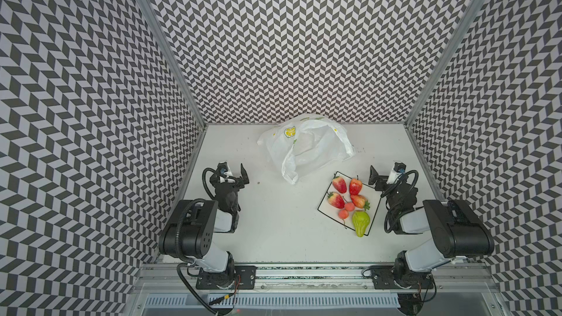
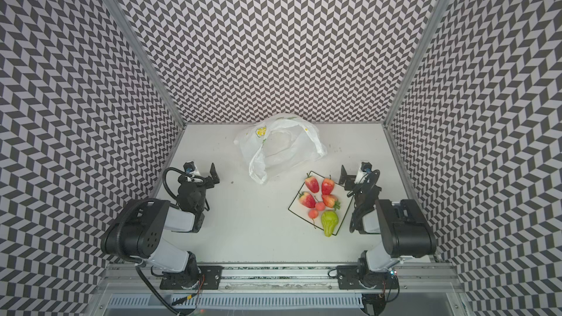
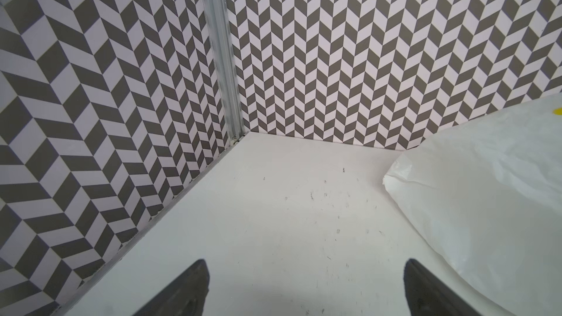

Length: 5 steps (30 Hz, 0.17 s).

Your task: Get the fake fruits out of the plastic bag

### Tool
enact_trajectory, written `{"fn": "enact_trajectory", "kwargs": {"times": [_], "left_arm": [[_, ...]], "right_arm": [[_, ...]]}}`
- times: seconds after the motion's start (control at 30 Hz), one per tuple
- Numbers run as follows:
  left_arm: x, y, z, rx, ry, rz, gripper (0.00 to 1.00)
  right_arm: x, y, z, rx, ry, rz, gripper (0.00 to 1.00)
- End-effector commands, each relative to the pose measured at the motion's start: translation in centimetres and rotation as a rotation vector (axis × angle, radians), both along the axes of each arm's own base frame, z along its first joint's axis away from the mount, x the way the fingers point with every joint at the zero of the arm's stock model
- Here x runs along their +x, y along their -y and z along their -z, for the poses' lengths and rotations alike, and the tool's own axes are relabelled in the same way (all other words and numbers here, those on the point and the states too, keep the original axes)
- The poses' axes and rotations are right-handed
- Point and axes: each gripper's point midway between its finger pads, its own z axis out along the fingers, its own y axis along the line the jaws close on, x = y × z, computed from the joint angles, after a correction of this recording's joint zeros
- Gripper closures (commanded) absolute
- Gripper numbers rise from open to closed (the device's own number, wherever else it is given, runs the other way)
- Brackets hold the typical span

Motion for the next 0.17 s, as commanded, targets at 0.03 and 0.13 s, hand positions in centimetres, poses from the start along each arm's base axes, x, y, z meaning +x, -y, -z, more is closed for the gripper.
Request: {"fn": "enact_trajectory", "kwargs": {"times": [0.03, 0.13], "left_arm": [[0.25, 0.15, -0.22, 0.000, 0.006, 0.015, 0.00], [-0.28, 0.24, -0.64, 0.007, 0.027, 0.009, 0.00]], "right_arm": [[0.25, -0.10, -2.28, -0.021, 0.084, 0.001, 0.00], [0.26, -0.09, -2.24, -0.023, 0.083, 0.001, 0.00]]}}
